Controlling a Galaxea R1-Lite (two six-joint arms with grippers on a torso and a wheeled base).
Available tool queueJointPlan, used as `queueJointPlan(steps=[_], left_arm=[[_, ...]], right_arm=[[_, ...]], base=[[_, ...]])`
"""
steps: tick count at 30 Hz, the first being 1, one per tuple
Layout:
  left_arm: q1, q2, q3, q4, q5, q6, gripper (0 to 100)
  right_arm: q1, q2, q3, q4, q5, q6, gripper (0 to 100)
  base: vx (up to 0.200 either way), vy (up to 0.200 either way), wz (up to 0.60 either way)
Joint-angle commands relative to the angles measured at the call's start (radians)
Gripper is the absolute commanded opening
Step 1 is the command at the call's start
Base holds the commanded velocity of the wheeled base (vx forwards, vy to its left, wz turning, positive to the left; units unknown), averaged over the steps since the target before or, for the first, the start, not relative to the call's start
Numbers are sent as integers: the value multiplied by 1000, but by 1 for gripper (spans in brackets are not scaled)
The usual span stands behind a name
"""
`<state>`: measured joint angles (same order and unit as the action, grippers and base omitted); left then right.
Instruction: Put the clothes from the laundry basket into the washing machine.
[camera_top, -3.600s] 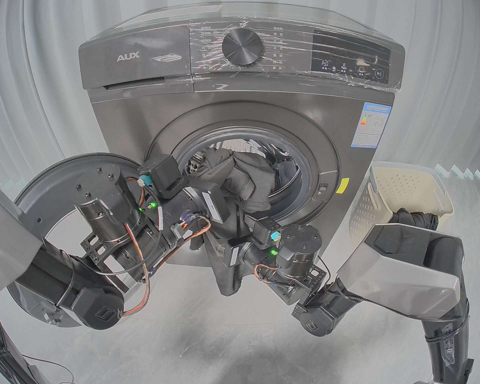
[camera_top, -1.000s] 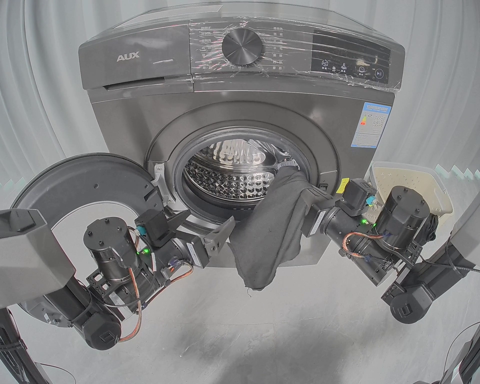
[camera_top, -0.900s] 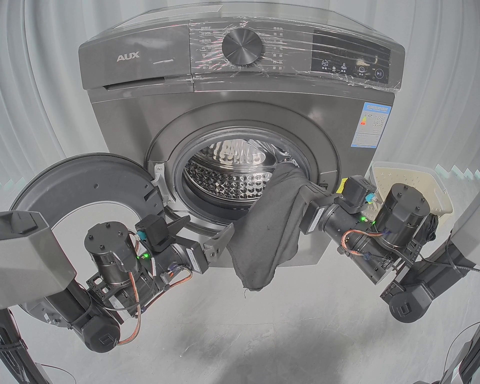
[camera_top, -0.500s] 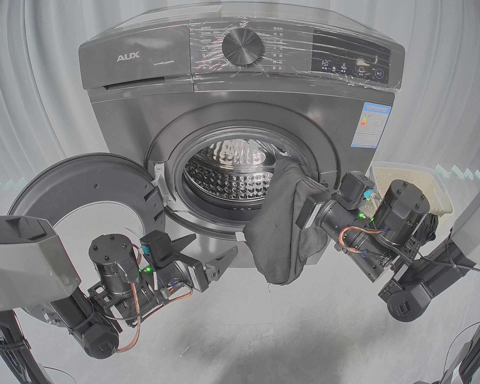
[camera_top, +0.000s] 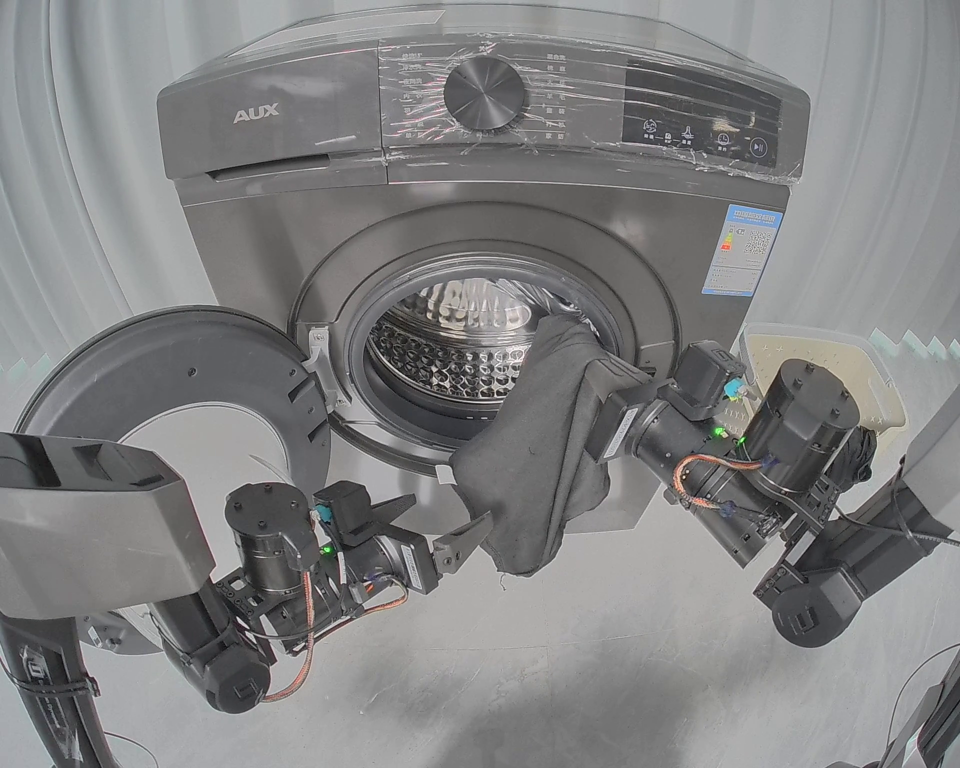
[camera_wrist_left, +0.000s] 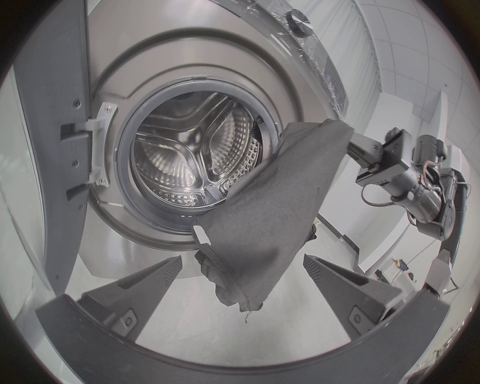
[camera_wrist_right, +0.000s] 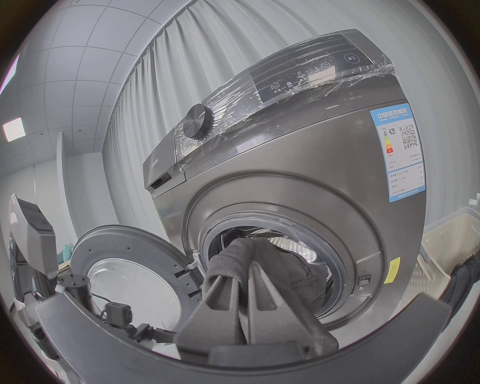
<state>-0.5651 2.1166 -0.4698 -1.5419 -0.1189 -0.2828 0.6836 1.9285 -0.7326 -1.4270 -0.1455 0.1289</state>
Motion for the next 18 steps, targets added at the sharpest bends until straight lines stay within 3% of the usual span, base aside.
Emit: queueJointPlan(steps=[1, 6, 18], left_arm=[[5, 66, -46, -1, 1, -32, 100], [13, 88, -113, 0, 1, -105, 100], [36, 177, -178, 0, -1, -139, 100]], right_arm=[[16, 0, -1, -1, 0, 0, 0], [22, 0, 1, -4, 0, 0, 0], [45, 0, 2, -6, 0, 1, 0]], base=[[0, 0, 0], [0, 0, 0], [0, 0, 0]])
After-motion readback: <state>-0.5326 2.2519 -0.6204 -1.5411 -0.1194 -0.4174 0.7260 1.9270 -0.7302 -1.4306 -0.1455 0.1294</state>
